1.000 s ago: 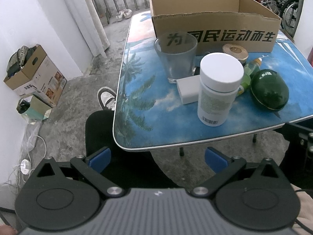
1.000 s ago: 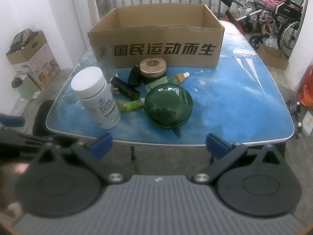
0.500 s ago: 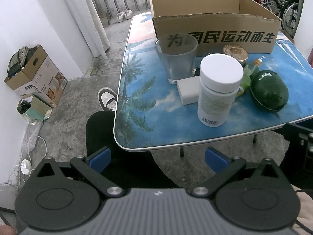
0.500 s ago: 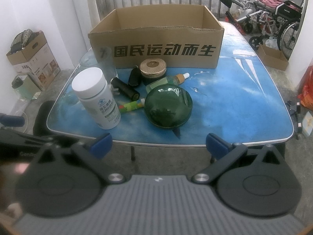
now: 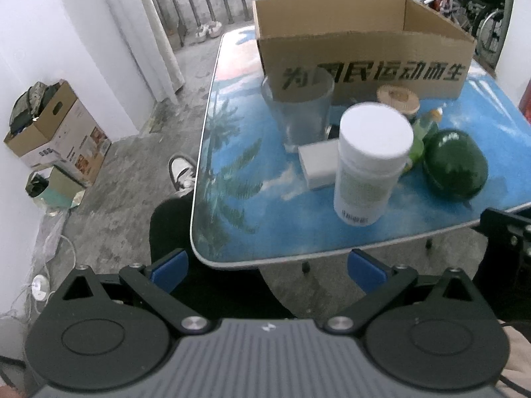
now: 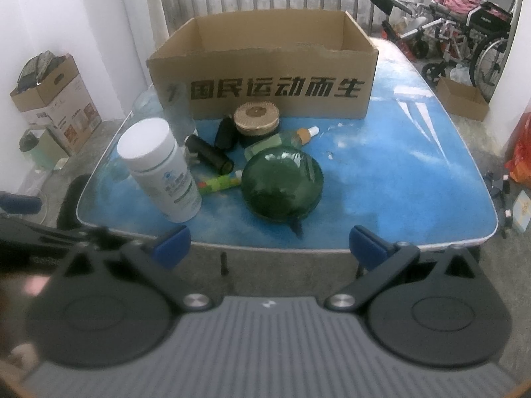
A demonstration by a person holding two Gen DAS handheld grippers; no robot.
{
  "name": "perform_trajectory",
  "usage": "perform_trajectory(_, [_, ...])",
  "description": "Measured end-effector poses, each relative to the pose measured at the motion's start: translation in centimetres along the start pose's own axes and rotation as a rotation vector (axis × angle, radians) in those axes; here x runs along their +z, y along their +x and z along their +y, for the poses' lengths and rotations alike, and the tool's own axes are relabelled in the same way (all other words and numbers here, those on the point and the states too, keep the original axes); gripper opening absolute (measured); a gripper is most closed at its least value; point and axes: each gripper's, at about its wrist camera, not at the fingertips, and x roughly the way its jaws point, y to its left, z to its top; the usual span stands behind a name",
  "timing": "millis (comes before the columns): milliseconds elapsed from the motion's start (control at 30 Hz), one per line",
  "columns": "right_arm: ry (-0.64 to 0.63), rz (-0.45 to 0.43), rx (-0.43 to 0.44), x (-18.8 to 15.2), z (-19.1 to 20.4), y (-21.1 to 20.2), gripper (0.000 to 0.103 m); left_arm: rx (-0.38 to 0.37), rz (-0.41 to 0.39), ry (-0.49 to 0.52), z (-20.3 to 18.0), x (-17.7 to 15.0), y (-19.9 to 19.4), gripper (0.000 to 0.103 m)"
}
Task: Organize rigid objects
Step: 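Move the right tool forward to the white pill bottle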
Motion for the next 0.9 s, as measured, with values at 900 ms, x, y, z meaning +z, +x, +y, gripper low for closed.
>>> perform_trajectory(900, [-0.206,-0.165,0.645,8.6,-1.0,2.2,0.102,-0.299,-0.142,0.264,-1.7,3.3,1.3,0.079])
